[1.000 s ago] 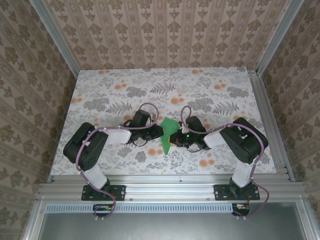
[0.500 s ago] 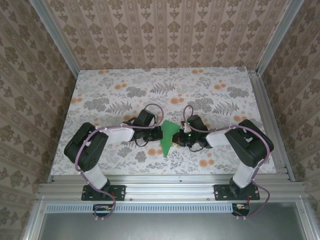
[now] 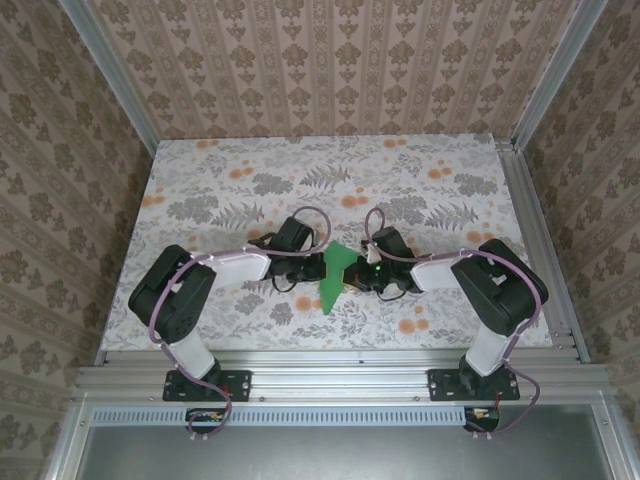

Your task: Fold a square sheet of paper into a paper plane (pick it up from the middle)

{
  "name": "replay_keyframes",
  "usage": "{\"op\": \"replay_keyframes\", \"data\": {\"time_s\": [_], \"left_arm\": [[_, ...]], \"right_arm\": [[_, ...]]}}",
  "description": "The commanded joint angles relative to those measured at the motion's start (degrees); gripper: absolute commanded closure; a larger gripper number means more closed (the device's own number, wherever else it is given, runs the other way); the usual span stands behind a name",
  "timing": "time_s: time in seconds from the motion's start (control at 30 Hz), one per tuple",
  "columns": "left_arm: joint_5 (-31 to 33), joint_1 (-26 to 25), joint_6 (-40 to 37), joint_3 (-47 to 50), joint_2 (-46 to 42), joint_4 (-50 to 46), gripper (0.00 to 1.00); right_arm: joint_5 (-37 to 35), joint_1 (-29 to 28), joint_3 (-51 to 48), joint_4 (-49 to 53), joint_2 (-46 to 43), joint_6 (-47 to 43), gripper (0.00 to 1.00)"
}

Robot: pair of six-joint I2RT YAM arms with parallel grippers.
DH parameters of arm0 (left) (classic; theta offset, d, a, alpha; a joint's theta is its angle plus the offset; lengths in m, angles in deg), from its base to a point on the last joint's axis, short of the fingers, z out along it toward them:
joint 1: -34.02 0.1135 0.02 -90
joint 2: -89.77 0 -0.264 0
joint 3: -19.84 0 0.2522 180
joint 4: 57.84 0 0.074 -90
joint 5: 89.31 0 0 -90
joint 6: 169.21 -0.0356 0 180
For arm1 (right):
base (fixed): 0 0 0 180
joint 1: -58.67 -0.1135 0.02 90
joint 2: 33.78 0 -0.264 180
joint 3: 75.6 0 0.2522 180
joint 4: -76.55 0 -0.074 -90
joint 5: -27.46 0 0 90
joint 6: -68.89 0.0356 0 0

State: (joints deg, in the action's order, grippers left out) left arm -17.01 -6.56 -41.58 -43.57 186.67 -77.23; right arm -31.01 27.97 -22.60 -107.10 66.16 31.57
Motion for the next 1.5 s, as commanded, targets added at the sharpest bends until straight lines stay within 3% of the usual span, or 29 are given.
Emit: {"op": "replay_keyframes", "data": {"time_s": [0.0, 0.5, 0.73, 1.07, 1.47], "left_arm": [[0.90, -0.79, -1.70, -2.03, -0.77, -2.58, 0.93], [4.46, -1.96, -4.67, -4.30, 0.21, -7.29, 0.94], [4.89, -2.58, -4.93, -5.28, 0.49, -8.20, 0.94], [4.92, -2.76, -4.40, -4.75, -1.01, -8.88, 0.93], [1.43, -2.84, -1.87, -5.18, -1.03, -6.85, 0.83]], "right_arm": [[-0.32, -0.59, 1.40, 2.29, 1.57, -1.35, 0.92], [-4.41, -2.22, 1.11, 11.45, -9.68, -3.10, 0.90], [-4.10, -5.92, 1.14, 6.50, -4.20, -0.24, 0.90], [-6.96, -6.22, 2.77, 8.61, -0.15, -1.92, 0.91], [-7.96, -6.22, 3.90, 11.02, 1.70, -3.31, 0.93]]}}
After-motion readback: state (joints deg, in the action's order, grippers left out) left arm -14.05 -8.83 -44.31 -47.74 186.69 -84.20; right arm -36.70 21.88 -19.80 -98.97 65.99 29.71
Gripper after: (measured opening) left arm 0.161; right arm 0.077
